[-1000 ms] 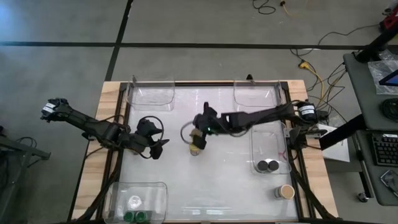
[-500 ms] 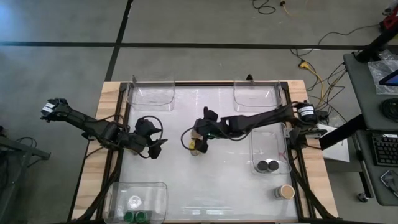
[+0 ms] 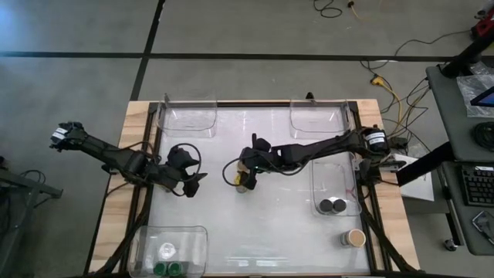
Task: Sort spices by type
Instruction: Put the top gold seasoning bottle into the top right transparent bin
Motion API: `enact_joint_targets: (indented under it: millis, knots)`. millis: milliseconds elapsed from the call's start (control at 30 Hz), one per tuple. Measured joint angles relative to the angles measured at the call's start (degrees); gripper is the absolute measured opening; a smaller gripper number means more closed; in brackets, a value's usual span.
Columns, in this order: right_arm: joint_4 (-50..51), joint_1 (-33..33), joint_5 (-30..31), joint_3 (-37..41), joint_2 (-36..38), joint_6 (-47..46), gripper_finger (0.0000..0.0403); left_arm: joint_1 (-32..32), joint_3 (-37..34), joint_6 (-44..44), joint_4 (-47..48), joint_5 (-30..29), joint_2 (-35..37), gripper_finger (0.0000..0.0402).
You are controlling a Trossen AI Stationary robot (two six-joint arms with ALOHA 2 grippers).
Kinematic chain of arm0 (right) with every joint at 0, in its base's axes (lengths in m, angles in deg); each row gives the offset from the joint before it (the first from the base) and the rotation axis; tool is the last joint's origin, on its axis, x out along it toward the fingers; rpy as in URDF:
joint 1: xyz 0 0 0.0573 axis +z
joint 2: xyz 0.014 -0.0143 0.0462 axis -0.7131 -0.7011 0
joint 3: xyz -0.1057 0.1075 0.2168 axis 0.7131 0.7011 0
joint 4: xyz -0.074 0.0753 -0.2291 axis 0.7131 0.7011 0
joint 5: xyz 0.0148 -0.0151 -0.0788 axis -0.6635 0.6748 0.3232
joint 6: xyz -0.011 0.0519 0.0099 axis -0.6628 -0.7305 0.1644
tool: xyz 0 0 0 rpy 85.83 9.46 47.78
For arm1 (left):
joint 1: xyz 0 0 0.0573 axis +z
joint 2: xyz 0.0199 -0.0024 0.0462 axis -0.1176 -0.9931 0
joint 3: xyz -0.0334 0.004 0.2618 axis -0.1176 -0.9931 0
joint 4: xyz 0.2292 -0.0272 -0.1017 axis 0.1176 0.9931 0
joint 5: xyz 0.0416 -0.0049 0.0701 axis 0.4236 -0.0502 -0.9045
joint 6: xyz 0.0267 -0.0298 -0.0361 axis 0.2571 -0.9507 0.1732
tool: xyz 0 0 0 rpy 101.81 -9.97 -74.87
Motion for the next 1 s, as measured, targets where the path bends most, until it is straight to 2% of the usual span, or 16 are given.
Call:
enact_joint_targets:
  millis: [667,833,1000]
  knots:
    - [6.81,-1.64,-2.52,-0.87,0.56,0.09,0.0364,0.0,0.0,0.08,0.95,0.07,0.51,0.0261]
    - [4.18,-3.17,-7.75,-0.87,0.87,2.09,0.0364,0.0,0.0,0.08,0.97,0.06,0.51,0.0261]
    - [4.37,-4.8,-9.75,-0.81,0.42,2.32,0.0364,0.0,0.0,-0.05,0.95,0.05,0.51,0.0261]
